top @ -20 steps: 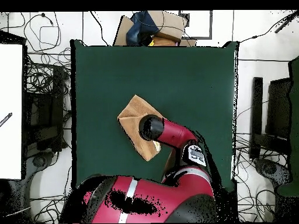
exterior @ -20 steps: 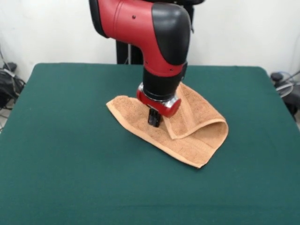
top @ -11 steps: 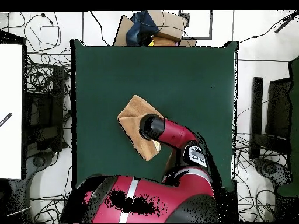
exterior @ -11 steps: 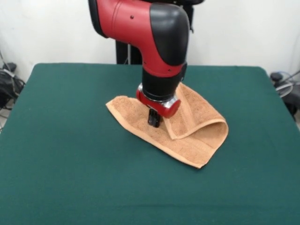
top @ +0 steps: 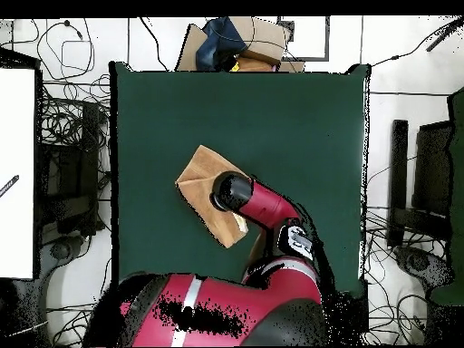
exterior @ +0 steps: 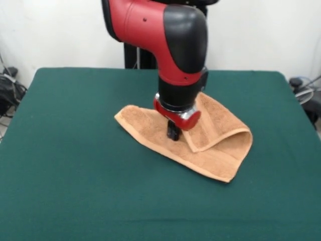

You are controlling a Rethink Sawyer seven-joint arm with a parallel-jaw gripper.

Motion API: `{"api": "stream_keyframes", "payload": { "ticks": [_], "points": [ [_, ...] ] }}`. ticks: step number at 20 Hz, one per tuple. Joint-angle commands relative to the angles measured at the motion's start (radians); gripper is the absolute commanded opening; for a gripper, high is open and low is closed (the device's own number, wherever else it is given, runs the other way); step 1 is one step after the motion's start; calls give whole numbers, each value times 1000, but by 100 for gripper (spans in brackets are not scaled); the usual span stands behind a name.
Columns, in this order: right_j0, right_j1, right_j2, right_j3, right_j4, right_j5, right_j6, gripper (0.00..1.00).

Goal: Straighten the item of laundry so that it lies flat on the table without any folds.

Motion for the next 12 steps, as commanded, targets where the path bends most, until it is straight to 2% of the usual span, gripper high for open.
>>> {"api": "stream_keyframes", "payload": {
  "ticks": [1, 5, 12],
  "points": [
    [96, 42, 102, -26, 165, 61, 336, 0],
    [121, 34, 93, -26, 226, 85, 338, 0],
    [114, 11, 110, 7, 293, 85, 298, 0]
  ]
}}
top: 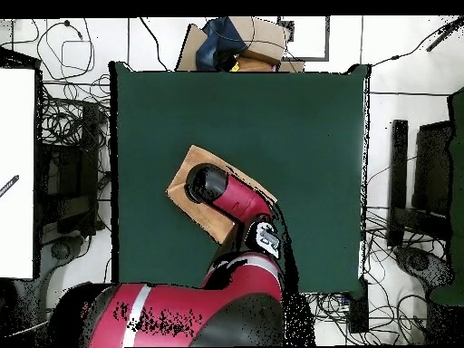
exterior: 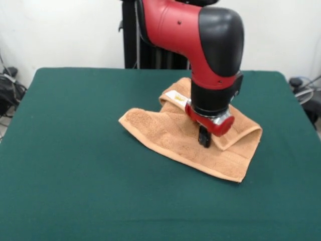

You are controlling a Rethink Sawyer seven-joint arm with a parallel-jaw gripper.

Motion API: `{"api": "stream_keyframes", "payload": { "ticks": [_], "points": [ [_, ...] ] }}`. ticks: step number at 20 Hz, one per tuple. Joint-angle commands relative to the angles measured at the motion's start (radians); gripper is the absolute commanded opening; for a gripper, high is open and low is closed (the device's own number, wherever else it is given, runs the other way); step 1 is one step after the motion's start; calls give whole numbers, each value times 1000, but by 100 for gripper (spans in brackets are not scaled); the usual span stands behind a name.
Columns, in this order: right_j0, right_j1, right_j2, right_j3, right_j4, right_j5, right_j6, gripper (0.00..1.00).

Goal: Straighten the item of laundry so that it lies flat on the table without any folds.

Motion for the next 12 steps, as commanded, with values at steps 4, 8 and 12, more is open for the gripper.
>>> {"api": "stream_keyframes", "payload": {
  "ticks": [4, 8, 12],
  "points": [
    [-17, -12, 122, 33, 118, 87, 269, 0],
    [-39, -38, 145, 59, 134, 90, 248, 0],
    [-52, -87, 155, 91, 148, 123, 247, 0]
  ]
}}
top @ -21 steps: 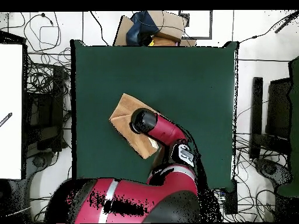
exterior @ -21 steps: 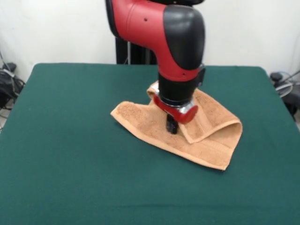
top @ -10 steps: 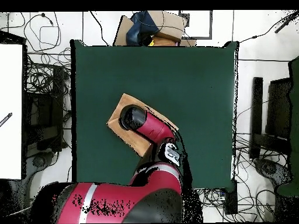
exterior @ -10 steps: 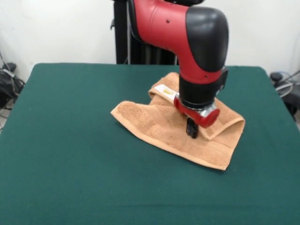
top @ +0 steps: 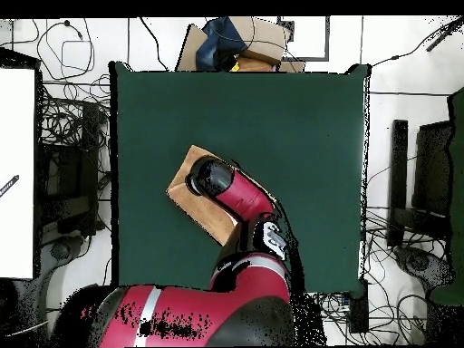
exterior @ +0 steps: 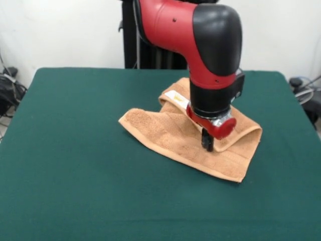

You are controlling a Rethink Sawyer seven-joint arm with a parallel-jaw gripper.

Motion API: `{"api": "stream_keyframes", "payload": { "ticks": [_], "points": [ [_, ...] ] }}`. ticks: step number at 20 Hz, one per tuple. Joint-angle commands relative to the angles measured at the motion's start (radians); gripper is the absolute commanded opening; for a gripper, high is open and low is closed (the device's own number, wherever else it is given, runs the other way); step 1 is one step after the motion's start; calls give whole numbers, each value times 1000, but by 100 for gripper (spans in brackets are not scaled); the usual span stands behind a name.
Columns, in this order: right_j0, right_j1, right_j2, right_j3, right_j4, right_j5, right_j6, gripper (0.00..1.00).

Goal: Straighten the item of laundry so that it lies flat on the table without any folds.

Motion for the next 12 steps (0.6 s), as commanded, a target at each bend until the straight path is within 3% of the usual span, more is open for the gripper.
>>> {"api": "stream_keyframes", "payload": {
  "ticks": [1, 6, 12],
  "points": [
    [-19, -84, 119, 97, 79, 144, 255, 0],
    [51, -167, 42, 98, 57, 293, 325, 0],
    [10, -125, 65, 49, 54, 395, 279, 0]
  ]
}}
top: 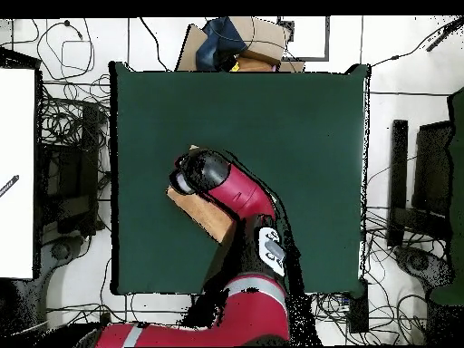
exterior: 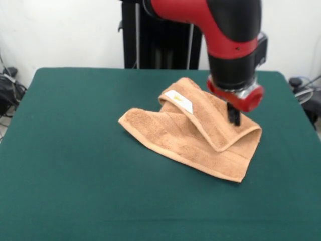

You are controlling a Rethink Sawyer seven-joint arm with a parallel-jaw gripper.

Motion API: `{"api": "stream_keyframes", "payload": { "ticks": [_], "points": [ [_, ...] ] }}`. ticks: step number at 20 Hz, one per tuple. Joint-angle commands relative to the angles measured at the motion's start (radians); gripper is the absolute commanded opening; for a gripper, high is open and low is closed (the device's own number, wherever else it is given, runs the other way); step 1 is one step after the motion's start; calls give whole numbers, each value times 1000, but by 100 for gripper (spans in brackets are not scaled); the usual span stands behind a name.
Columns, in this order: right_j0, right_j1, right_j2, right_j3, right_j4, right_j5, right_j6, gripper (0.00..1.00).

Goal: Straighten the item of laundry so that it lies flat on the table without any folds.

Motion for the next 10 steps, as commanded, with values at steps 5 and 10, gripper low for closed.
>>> {"api": "stream_keyframes", "payload": {
  "ticks": [5, 10],
  "points": [
    [14, 58, 32, -2, 34, 113, 288, 0],
    [69, 116, -95, -102, -55, 184, 345, 0]
  ]
}}
